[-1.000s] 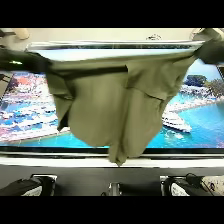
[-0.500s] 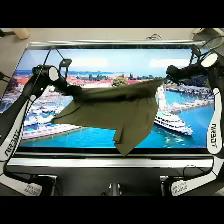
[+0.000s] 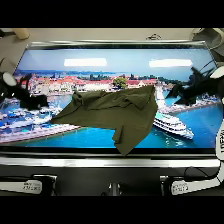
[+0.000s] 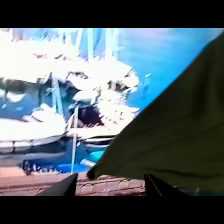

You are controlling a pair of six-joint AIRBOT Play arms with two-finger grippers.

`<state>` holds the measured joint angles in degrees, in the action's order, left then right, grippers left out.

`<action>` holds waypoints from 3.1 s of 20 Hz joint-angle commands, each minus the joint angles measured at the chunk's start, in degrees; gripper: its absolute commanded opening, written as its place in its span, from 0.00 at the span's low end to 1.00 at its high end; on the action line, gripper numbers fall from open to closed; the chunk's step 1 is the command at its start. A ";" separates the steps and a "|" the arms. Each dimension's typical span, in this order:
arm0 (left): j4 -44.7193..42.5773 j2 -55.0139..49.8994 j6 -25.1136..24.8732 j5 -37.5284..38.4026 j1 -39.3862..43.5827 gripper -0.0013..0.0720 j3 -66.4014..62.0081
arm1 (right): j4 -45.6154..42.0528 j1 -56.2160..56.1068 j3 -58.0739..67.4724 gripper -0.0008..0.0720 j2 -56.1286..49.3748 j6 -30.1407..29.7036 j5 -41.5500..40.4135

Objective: Fold the shirts.

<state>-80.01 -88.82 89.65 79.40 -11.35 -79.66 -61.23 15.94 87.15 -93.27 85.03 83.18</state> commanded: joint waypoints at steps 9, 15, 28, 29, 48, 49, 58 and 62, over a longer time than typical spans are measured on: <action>5.05 0.55 -5.07 -12.17 -3.08 0.74 16.52 | 0.00 -2.99 -13.25 0.74 3.45 -2.80 -0.42; 5.31 -0.87 -4.46 -14.38 -0.90 0.05 16.52 | -1.40 -3.04 -21.00 0.84 3.45 -0.42 -0.85; 9.44 14.25 -5.73 -13.03 -1.25 0.05 13.20 | 11.45 -16.94 -25.75 0.04 6.14 -3.13 -17.68; 9.62 17.22 -5.73 -13.03 -1.25 0.05 10.05 | 9.94 -16.31 -21.64 0.04 9.05 -3.98 -16.57; -0.20 44.35 -1.49 -12.50 -1.31 0.05 -31.61 | -15.76 -9.57 26.40 0.04 42.69 -3.21 -7.61; -0.11 42.16 -2.56 -9.18 -1.29 0.05 -30.21 | -16.06 -9.57 26.38 0.04 39.67 -3.21 -1.99; -0.02 14.36 -4.39 -15.72 3.04 0.05 1.86 | -7.15 -9.75 12.90 0.04 1.20 1.36 1.53; 0.42 -1.38 -1.95 -22.03 4.24 0.05 -3.23 | 3.13 -9.75 12.90 0.04 -10.03 1.36 -13.31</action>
<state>-80.36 -79.92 85.78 62.22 -8.12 -81.97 -66.24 6.26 100.92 -95.09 85.49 79.68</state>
